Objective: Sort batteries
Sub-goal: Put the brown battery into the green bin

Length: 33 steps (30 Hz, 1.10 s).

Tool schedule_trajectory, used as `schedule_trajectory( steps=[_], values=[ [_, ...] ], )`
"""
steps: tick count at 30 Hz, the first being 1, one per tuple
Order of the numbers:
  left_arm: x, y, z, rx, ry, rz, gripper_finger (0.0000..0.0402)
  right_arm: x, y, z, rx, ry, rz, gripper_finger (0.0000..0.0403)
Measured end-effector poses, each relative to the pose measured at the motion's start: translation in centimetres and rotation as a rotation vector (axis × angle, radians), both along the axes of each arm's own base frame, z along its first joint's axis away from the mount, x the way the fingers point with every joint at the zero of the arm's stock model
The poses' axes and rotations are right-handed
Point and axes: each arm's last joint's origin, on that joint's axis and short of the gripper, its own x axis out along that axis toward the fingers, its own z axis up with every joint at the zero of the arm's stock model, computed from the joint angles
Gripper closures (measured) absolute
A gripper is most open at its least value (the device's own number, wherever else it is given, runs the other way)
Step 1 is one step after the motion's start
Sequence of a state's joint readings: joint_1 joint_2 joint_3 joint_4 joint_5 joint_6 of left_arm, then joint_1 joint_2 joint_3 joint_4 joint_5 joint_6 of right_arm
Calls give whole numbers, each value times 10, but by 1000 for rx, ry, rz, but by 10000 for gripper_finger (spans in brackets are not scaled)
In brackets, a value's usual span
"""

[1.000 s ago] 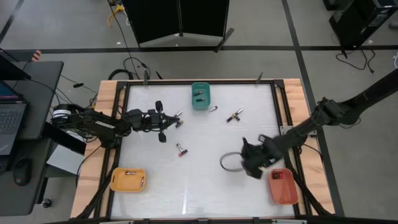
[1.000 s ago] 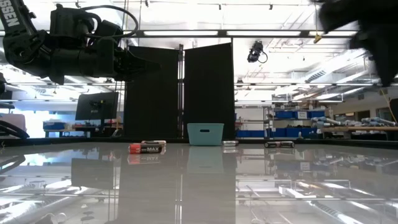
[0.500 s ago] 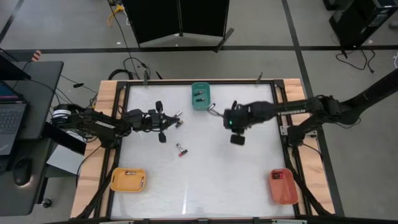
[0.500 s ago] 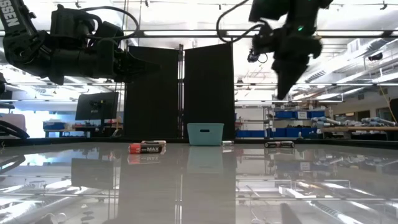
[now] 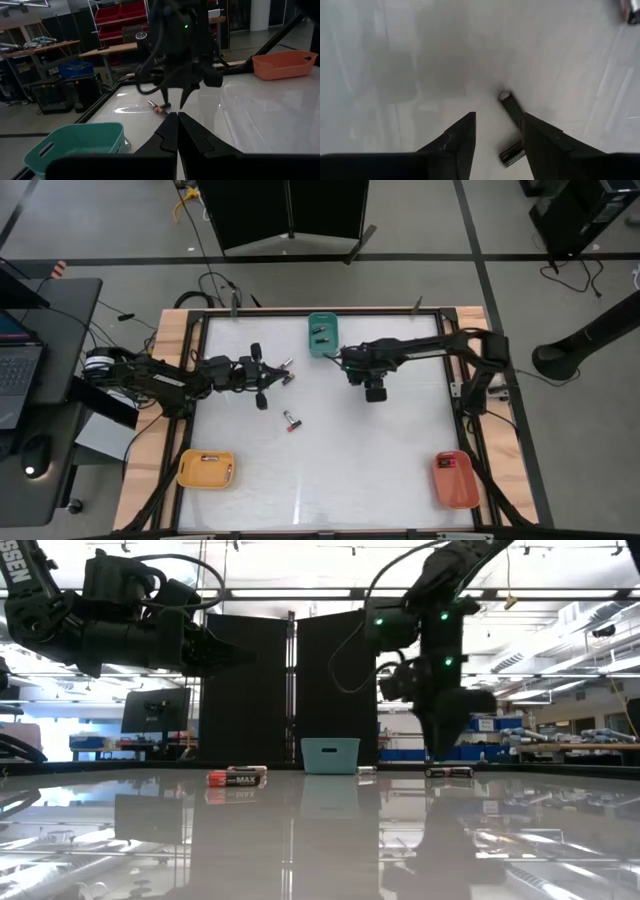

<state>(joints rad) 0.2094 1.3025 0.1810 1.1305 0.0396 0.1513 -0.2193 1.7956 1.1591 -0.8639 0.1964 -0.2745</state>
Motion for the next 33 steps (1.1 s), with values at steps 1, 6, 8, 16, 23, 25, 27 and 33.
schedule_trajectory(
  steps=[1,6,8,16,23,25,27,33],
  values=[
    [0,0,0,0,0,1,390,3,-2,-1,-2,4,13,241],
    [0,0,0,0,1,3,390,13,-13,-5,0,22,48,242],
    [0,0,-1,-1,6,3,390,13,-17,-8,5,33,60,242],
    [0,0,-2,-5,24,6,390,13,-24,-22,71,62,79,255],
    [0,0,-3,-5,27,11,390,14,-26,-26,74,60,77,291],
    [0,0,-3,-5,27,11,390,14,-26,-25,77,60,77,315],
    [0,0,-3,-5,26,11,390,15,-26,-25,73,56,77,346],
    [0,0,-3,-5,26,11,390,15,-24,-25,66,60,80,389]
  ],
)
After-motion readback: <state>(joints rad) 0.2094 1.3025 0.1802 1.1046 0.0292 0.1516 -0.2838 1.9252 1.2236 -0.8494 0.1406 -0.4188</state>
